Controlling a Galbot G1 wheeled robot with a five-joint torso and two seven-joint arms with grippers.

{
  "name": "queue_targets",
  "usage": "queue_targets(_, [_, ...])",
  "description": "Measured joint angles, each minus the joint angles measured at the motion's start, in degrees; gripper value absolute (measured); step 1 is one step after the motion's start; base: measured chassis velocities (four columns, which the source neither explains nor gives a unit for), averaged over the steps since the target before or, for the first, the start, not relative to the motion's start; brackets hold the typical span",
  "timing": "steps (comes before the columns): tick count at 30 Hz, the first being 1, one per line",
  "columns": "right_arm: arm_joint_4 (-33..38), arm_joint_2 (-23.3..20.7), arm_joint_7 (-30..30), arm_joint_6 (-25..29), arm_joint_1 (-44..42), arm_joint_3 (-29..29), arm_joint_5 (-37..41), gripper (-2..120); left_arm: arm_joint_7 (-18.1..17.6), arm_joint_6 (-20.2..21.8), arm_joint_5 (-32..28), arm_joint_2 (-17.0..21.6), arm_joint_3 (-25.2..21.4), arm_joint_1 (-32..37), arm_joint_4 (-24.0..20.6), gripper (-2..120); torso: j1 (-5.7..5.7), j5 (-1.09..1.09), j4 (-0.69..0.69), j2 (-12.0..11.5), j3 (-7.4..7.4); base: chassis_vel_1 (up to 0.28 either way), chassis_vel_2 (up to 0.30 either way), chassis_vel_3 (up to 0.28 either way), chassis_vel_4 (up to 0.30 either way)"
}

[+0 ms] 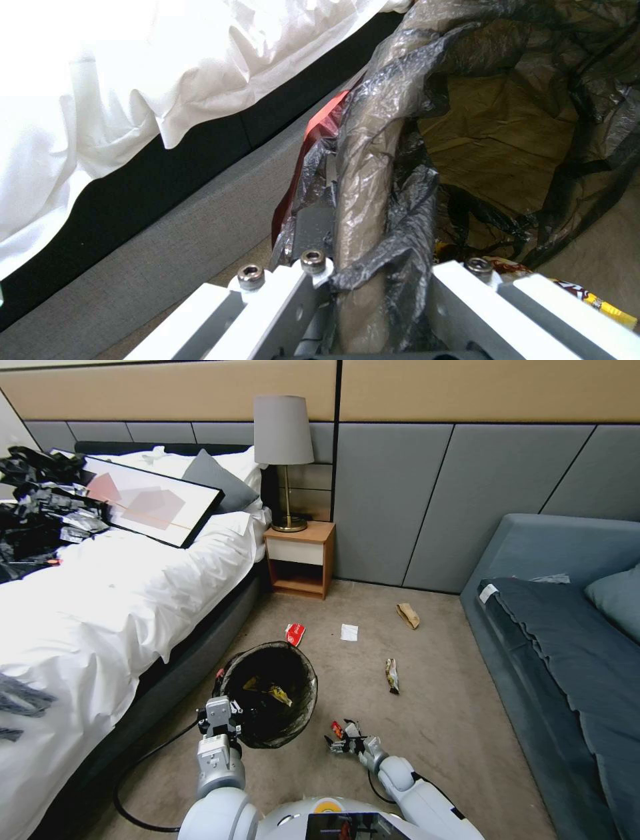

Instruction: Pick up the trash bin, then pick up the garbage from the floor and place it into the trash bin.

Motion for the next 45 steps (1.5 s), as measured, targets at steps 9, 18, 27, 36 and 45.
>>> queue_targets(9, [-2.8, 0.6, -0.7, 2.3, -0.2, 1.4, -1.1, 75, -0.1, 0.0, -0.1, 0.0, 0.0, 0.0, 0.0, 1, 0.00, -0.01, 0.00, 0.0, 0.00, 0.000, 0.000, 0.000, 0.000])
queue_targets(18, [-3.6, 0.9, -0.9, 3.0, 0.0, 1.7, -1.2, 43, -0.1, -0.1, 0.0, 0.0, 0.0, 0.0, 0.0, 1, 0.00, 0.00, 0.00, 0.0, 0.00, 0.000, 0.000, 0.000, 0.000])
queue_targets(27, [-5.7, 1.1, -1.8, 4.5, 1.6, 2.4, -1.3, 9, -0.2, -0.2, 0.2, 0.0, 0.1, 0.1, 0.1, 1, 0.00, 0.02, 0.01, 0.0, 0.00, 0.000, 0.000, 0.000, 0.000])
queue_targets(36, [-6.8, 1.7, -2.0, 5.0, 2.3, 2.9, -1.4, 0, -0.2, -0.3, 0.4, 0.1, 0.1, 0.4, 0.1, 1, 0.00, 0.00, 0.00, 0.0, 0.00, 0.000, 0.000, 0.000, 0.000])
queue_targets(45, [-6.8, 1.4, -2.1, 5.5, 2.4, 3.4, -1.5, 0, -0.2, -0.3, 0.5, 0.1, 0.2, 0.4, 0.1, 1, 0.00, 0.00, 0.00, 0.0, 0.00, 0.000, 0.000, 0.000, 0.000])
